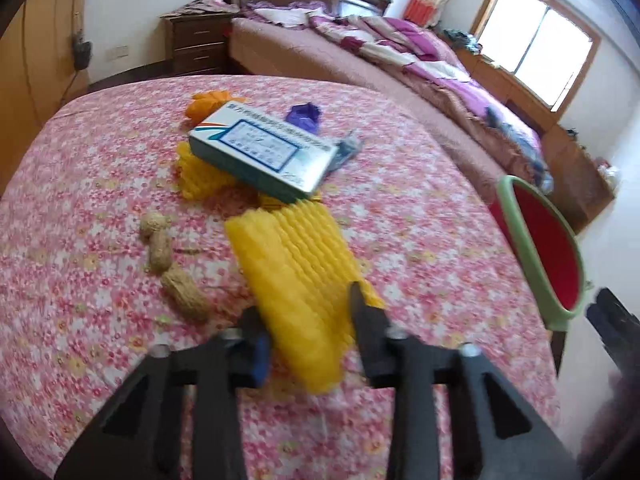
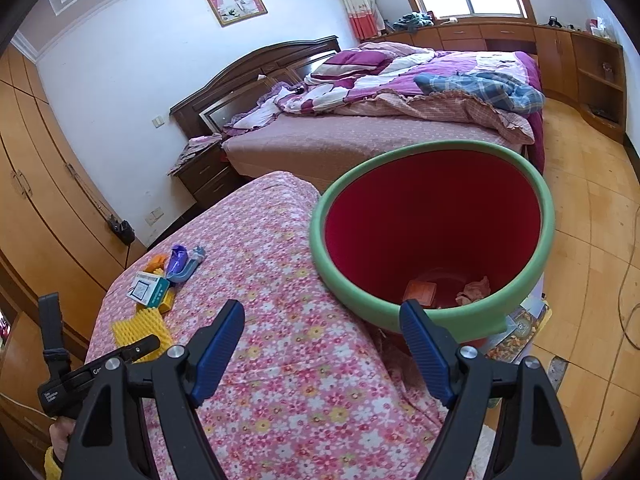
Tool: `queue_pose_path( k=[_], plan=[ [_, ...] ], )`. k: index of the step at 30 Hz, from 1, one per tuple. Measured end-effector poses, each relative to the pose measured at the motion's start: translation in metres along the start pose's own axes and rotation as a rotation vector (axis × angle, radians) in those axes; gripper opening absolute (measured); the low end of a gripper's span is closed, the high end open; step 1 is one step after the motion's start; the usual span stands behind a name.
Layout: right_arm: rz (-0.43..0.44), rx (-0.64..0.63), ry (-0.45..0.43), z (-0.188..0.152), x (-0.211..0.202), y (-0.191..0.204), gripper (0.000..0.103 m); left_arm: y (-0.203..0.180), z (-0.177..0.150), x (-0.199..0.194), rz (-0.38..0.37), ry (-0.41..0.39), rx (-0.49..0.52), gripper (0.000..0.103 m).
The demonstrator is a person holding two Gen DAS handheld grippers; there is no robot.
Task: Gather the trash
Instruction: 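Grasp the yellow foam net with the left tool and lift it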
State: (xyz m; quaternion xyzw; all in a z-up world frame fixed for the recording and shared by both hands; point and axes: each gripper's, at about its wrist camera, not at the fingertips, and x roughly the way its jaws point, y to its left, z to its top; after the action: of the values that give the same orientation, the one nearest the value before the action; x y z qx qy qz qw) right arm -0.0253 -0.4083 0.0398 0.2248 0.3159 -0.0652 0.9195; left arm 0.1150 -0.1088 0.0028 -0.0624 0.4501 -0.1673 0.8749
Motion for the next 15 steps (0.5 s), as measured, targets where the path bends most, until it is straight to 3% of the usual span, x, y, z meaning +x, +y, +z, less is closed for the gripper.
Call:
queue_pose_path(
  k=[3,8,15],
  plan=[
    [0.021,-0.01,0.008,-0.002,0.0,0.008,0.082,-0.002,-0.005,-0.009,-0.032,-0.013,0.012,0.012],
    [0.047,-0.054,0.018,-0.004,-0.001,0.028,0.082,0.0,-0.006,-0.033,-0.04,-0.061,0.024,0.011],
    [0.082,-0.156,0.034,0.002,0.001,0.071,0.082,0.023,0.006,-0.068,0.011,-0.123,-0.01,0.011]
  ],
)
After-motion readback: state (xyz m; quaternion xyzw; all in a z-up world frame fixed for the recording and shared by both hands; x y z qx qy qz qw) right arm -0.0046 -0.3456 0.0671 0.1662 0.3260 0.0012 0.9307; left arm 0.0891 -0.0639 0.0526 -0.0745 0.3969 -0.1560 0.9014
